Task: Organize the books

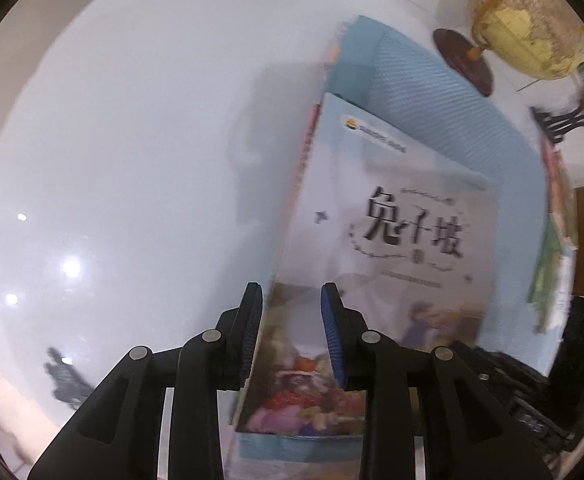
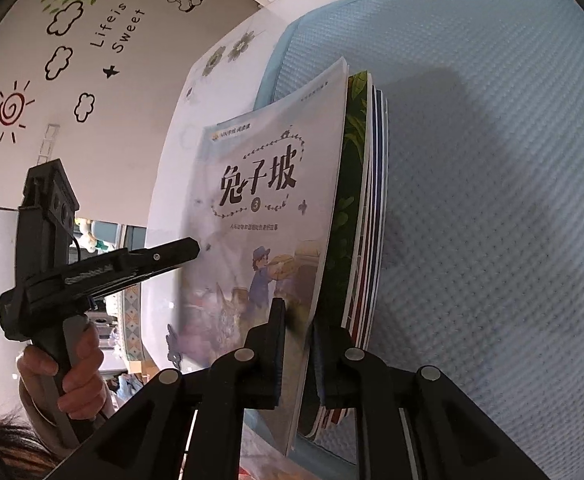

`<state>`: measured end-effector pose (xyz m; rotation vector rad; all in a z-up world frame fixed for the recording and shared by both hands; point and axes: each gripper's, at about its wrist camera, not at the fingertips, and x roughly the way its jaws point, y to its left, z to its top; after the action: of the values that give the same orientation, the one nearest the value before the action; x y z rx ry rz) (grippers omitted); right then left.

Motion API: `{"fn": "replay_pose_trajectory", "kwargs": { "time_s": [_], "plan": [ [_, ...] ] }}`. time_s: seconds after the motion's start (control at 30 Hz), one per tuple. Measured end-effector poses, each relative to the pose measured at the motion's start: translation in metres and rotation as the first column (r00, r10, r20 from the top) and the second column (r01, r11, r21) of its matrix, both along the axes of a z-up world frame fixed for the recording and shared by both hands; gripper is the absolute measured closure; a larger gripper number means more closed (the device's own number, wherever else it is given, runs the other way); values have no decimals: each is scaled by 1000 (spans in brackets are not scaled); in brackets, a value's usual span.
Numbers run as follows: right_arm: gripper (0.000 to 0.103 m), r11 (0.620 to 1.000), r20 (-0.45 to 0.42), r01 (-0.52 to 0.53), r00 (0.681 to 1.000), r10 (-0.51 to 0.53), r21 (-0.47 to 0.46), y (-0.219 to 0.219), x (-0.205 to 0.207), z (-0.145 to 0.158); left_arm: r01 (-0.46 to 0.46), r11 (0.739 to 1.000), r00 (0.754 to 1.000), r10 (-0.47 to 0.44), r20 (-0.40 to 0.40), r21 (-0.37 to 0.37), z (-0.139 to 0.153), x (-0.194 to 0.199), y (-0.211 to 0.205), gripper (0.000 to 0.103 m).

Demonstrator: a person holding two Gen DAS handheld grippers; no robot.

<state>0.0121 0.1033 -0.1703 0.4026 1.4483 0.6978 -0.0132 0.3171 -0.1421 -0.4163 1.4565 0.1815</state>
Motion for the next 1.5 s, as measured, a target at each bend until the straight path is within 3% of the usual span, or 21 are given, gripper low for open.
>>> {"fn": "replay_pose_trajectory", "kwargs": {
  "time_s": [0.13,0.2,0.27,0.3,0.37,0.4,0.43,0.6,0.73,0.83,0.97,1.07,1.17,1.27,1.37,1.4,1.5],
  "plan": [
    [87,1000,-11,16,1000,-16,12,-2,1,-2,-20,998,1000,20,8,57,6,2,1,75],
    [72,999,-28,18,999,-16,44,-3,2,-2,-16,995,1000,14,17,97,10,4,-2,72],
    [40,994,-53,33,998,-28,102,-3,4,1,-13,994,999,9,32,111,17,8,-6,71],
    [36,993,-50,48,998,-42,108,-5,5,3,-9,994,999,5,36,110,19,10,-8,69],
    [34,993,-16,63,998,-62,97,-11,7,11,2,993,999,-7,47,117,25,15,-15,54],
    [34,993,4,68,998,-69,95,-16,8,15,3,992,998,-11,62,128,30,18,-19,33],
    [34,992,23,79,996,-82,97,-24,10,20,0,991,996,-12,87,135,34,20,-23,23],
    [33,982,88,164,981,-172,89,-82,23,36,38,984,986,-65,156,173,53,39,-58,23],
    [33,949,134,307,940,-314,71,-158,31,47,130,979,966,-161,204,159,59,69,-113,23],
    [33,886,157,461,873,-461,37,-225,26,50,246,955,922,-284,263,168,62,96,-170,23],
    [33,748,181,661,744,-643,-61,-312,5,44,420,900,847,-434,308,114,53,129,-256,23],
    [33,636,160,764,645,-747,-111,-368,-16,30,543,839,787,-518,334,22,36,153,-322,23],
    [33,567,140,809,586,-798,-152,-414,-32,17,655,755,715,-608,346,-28,10,171,-387,23],
    [33,538,117,829,556,-823,-155,-445,-36,7,717,696,662,-676,324,-14,-16,177,-438,25],
    [33,542,106,830,556,-825,-133,-462,-31,0,749,661,641,-707,299,-41,-42,185,-467,24],
    [33,545,105,829,557,-824,-124,-461,-28,1,753,658,617,-711,338,9,-39,183,-474,22],
    [32,563,117,818,575,-810,-117,-462,-18,1,780,626,581,-736,347,20,-40,181,-490,21]
  ]
}}
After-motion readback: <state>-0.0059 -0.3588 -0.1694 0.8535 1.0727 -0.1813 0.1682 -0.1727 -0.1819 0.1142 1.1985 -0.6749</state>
